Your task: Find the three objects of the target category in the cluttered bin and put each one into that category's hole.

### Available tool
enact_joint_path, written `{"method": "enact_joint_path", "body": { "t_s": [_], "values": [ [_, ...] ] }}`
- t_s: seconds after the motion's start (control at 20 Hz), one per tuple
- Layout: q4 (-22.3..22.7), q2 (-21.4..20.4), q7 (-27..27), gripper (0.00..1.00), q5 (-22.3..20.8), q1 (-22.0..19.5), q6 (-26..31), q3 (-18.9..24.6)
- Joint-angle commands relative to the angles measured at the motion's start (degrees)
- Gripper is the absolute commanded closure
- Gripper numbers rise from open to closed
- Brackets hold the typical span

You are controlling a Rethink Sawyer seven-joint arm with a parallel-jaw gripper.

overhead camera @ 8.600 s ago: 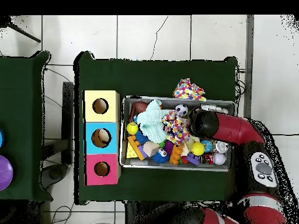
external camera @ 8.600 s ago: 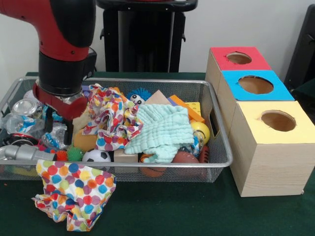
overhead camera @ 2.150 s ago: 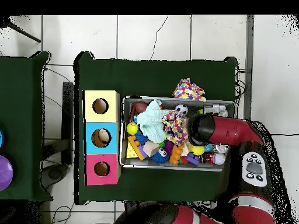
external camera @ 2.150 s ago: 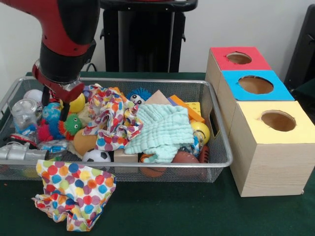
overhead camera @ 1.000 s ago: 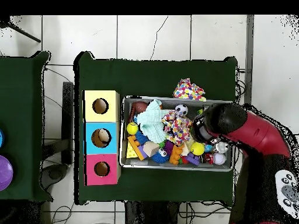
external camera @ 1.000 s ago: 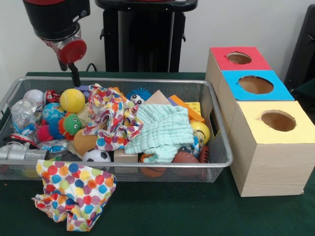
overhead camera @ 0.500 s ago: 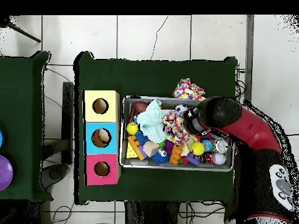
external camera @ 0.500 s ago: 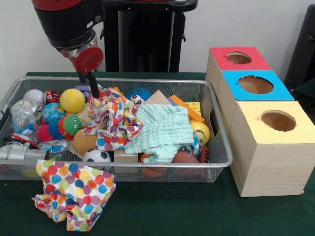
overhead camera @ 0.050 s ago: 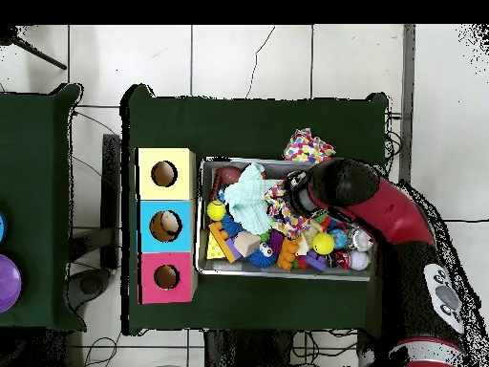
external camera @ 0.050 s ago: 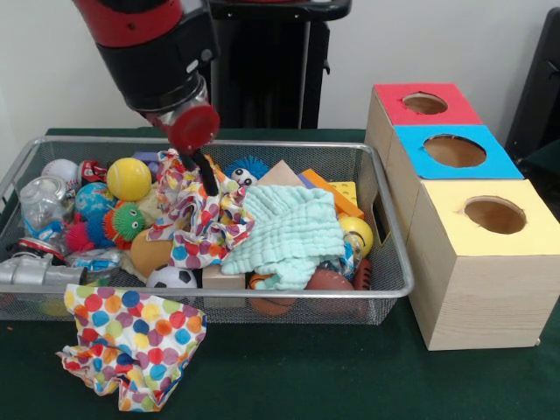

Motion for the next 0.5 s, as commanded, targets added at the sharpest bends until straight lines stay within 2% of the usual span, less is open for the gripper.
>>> {"method": "enact_joint_path", "body": {
  "t_s": [0.05,0.3,0.35,0.4,0.5],
  "values": [
    [6.3,5.9,-2.1,0.0,2.5,-2.6,-3.9,9.6],
    [1.9,10.5,-13.2,0.0,-2.2,-5.9,-1.4,15.1],
    [0.5,11.7,-16.1,0.0,-3.8,-6.5,-2.1,16.1],
    [-0.3,12.4,-17.0,0.0,-5.0,-6.6,-2.9,16.6],
    [-3.3,13.4,-19.3,0.0,-10.0,-6.1,-4.6,16.1]
  ]
}}
